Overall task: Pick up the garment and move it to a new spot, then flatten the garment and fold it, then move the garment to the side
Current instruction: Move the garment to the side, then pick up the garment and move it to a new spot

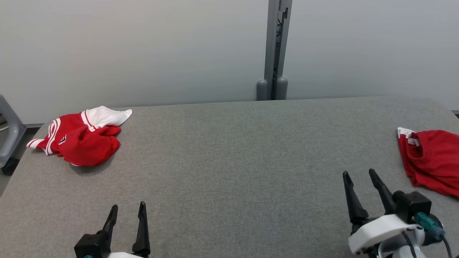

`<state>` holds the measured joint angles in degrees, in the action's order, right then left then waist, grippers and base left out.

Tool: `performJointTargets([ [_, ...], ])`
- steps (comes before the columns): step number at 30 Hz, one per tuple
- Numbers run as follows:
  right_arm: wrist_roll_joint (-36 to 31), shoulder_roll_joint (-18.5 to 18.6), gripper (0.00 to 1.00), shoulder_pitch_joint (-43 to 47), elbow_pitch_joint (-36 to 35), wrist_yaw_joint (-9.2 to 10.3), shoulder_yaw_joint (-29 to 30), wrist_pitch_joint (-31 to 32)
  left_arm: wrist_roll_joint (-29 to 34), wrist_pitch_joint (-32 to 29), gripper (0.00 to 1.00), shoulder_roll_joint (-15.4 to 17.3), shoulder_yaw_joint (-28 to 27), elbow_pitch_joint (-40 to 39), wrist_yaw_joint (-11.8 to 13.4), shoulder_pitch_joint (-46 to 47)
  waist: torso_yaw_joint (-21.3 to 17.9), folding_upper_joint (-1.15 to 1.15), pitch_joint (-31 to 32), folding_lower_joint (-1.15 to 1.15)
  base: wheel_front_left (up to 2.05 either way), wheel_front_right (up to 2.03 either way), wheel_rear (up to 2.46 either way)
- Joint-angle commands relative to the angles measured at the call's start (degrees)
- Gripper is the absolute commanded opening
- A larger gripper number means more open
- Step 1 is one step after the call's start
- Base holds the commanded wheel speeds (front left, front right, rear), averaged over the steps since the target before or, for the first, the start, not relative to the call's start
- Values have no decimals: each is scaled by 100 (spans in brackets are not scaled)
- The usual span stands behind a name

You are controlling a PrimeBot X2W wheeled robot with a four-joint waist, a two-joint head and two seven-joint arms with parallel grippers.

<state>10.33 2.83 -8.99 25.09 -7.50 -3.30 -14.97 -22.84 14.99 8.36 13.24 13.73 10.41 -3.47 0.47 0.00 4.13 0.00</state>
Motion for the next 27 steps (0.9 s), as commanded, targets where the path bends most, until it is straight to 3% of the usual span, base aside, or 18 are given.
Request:
performJointTargets([
  [1, 92, 25, 100, 120, -86, 0, -34, -1, 52, 24, 100, 11, -45, -12, 14, -99, 19, 0, 0, 0, 0, 0, 0],
  [27, 287, 23, 100, 495, -405, 0, -156, 184, 289, 25, 100, -145, -221, 178, -223, 54, 87, 0, -26, 0, 0, 0, 0],
])
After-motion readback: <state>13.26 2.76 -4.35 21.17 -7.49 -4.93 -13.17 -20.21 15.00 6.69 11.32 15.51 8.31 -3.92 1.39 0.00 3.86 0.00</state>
